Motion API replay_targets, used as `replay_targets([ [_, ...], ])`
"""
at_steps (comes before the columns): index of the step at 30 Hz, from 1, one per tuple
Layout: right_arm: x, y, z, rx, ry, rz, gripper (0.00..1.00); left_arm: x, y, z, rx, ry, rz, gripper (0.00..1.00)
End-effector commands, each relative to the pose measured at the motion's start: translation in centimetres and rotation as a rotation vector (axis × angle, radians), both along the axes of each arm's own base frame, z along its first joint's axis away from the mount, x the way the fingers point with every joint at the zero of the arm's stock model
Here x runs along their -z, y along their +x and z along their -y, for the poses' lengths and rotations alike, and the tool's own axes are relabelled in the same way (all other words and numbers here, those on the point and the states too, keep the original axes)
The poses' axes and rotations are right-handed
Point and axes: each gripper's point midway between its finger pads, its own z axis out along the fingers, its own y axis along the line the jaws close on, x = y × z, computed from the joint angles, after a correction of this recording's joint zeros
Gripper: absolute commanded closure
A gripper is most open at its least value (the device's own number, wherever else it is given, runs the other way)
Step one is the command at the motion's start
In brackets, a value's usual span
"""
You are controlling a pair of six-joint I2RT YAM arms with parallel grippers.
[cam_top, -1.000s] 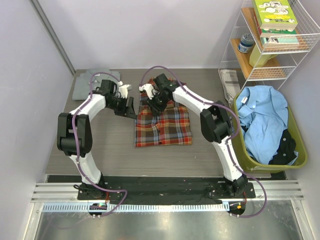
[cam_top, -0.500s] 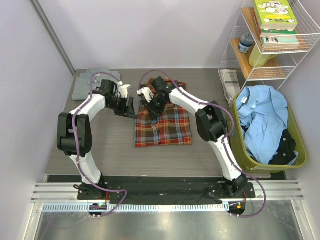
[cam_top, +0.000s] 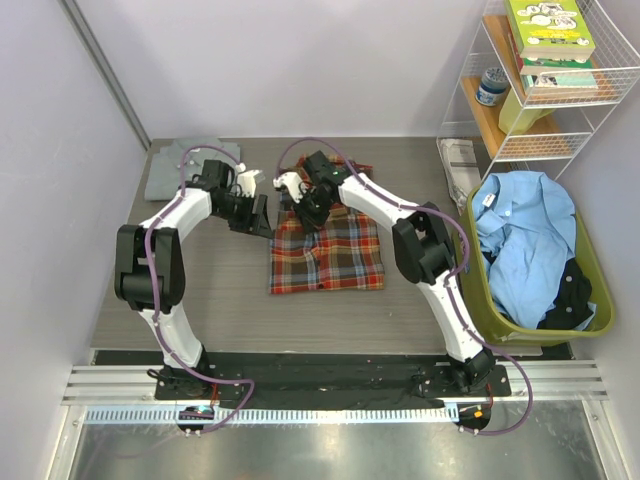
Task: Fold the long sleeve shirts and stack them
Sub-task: Fold the shirt
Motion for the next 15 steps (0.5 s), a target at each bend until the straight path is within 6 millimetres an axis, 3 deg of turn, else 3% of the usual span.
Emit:
replay_targets([
  [1, -7.3, 2.9, -0.5, 0.033, 0.102, 0.162, 0.99, -1.4, 1.4, 0.2, 0.013, -0.017, 0.062, 0.40],
  [11, -8.4, 4.5, 0.2, 0.073, 0.128, 0.194, 0.99, -1.3, 3.1, 0.5, 0.012, -0.025, 0.081, 0.41],
  [15, -7.9, 5.0, 0.6, 0.089, 0.119, 0.198, 0.99, -1.0, 4.0, 0.9, 0.000, -0.040, 0.079, 0.42],
])
